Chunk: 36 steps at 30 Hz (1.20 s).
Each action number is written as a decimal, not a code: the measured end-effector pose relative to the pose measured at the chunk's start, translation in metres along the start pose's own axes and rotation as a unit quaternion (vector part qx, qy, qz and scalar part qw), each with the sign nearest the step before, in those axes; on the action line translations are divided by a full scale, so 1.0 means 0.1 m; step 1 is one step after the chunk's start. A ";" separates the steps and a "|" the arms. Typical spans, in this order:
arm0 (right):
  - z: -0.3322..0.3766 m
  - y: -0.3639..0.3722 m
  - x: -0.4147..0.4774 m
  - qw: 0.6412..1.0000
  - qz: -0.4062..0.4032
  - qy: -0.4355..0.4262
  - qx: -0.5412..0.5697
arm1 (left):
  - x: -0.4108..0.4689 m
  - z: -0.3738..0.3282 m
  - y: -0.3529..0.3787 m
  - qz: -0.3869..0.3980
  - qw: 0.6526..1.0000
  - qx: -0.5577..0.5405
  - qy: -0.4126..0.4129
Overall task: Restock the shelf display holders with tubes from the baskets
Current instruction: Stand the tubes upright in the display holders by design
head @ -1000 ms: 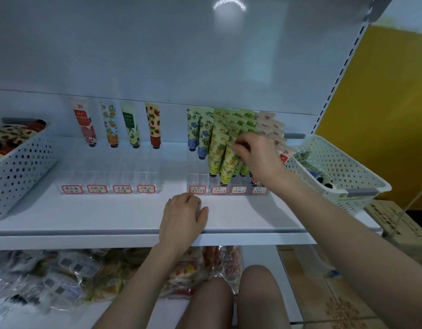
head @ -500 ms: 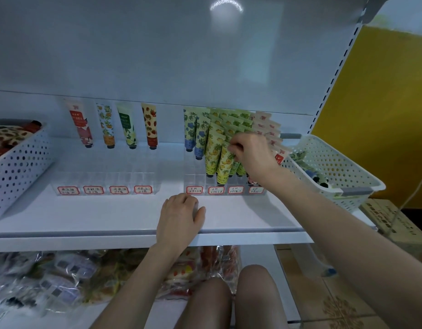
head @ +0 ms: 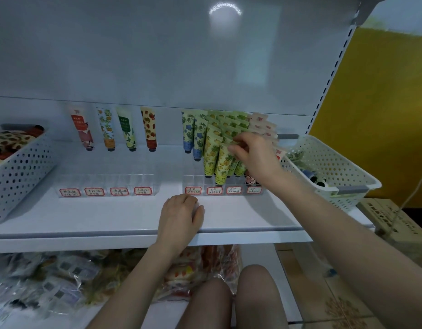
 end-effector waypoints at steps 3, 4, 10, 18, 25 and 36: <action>0.03 -0.08 -0.01 0.999 -0.025 -0.021 -0.026 | -0.01 -0.12 -0.08 -0.008 1.000 0.009 0.021; 0.03 -0.12 -0.02 0.998 -0.035 -0.028 -0.033 | -0.01 -0.19 -0.11 -0.013 0.999 0.008 0.035; -0.16 -0.51 -0.09 0.994 -0.054 0.000 -0.091 | 0.08 -0.72 -0.25 -0.029 0.988 -0.035 0.147; -0.79 -1.34 -0.41 0.971 0.068 0.161 -0.160 | 0.24 -1.53 -0.24 -0.004 0.967 -0.058 0.246; -1.24 -1.50 -0.66 0.923 0.229 0.293 -0.097 | 0.70 -2.32 0.00 0.113 0.966 0.003 0.231; -1.72 -1.17 -0.55 0.873 0.340 0.344 -0.067 | 1.47 -2.76 1.06 0.287 0.927 0.231 0.072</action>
Point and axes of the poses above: each hand's wrist, its own x-axis towards the middle knuckle, its own y-axis out of the palm, z = x × y, the point moved 1 cm from there along x, towards the middle knuckle, and after that the axes turned 13 degrees about -y, right-handed, at the moved point
